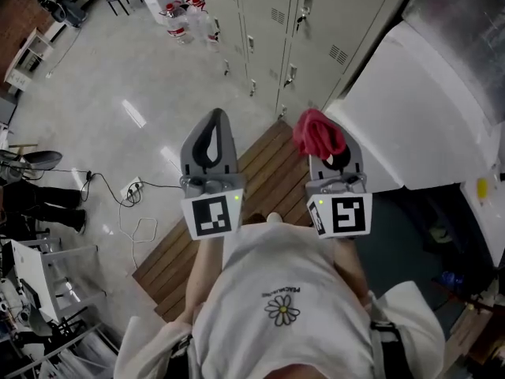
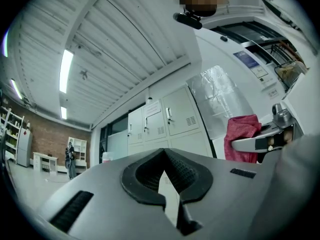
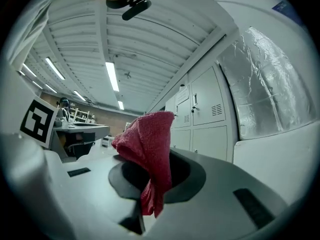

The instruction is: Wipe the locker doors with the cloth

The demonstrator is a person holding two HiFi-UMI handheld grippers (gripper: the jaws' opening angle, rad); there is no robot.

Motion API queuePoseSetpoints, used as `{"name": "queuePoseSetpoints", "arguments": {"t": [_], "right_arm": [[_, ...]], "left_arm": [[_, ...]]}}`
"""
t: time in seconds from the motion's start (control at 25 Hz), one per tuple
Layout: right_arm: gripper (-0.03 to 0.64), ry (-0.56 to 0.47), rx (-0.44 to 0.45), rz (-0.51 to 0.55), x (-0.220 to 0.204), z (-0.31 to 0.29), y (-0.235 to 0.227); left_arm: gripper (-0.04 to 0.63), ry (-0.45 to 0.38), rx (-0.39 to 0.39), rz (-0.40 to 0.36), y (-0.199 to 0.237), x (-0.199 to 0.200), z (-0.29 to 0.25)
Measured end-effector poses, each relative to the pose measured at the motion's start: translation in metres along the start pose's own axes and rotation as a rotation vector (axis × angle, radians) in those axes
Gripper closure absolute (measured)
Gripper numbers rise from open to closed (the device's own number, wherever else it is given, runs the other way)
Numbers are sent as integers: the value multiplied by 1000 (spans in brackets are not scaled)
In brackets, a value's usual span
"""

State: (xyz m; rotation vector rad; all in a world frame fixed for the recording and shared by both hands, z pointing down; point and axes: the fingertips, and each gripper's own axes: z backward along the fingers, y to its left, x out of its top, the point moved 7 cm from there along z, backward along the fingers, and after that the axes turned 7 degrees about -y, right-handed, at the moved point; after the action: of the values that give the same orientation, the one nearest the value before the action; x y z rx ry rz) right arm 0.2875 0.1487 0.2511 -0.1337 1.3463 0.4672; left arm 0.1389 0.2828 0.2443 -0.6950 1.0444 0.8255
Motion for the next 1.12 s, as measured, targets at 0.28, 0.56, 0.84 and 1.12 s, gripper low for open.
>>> {"name": "queuePoseSetpoints", "arguments": {"t": [0.28,0.56,0.84,1.12], "right_arm": [[588,44,37,-30,-17,-14,-8],[588,68,-15,0,-88,-63,-16],[588,98,-122,3,-130,-135,-5],[588,107,-249,-13,-147,-187,1]], "left_arm": [[578,2,47,30,17,-12,-15],[578,-45,6,65,39,-93,-65],[578,-52,-114,96,88,-143,-138],[578,-64,-196,147,130,-168,-186]]}}
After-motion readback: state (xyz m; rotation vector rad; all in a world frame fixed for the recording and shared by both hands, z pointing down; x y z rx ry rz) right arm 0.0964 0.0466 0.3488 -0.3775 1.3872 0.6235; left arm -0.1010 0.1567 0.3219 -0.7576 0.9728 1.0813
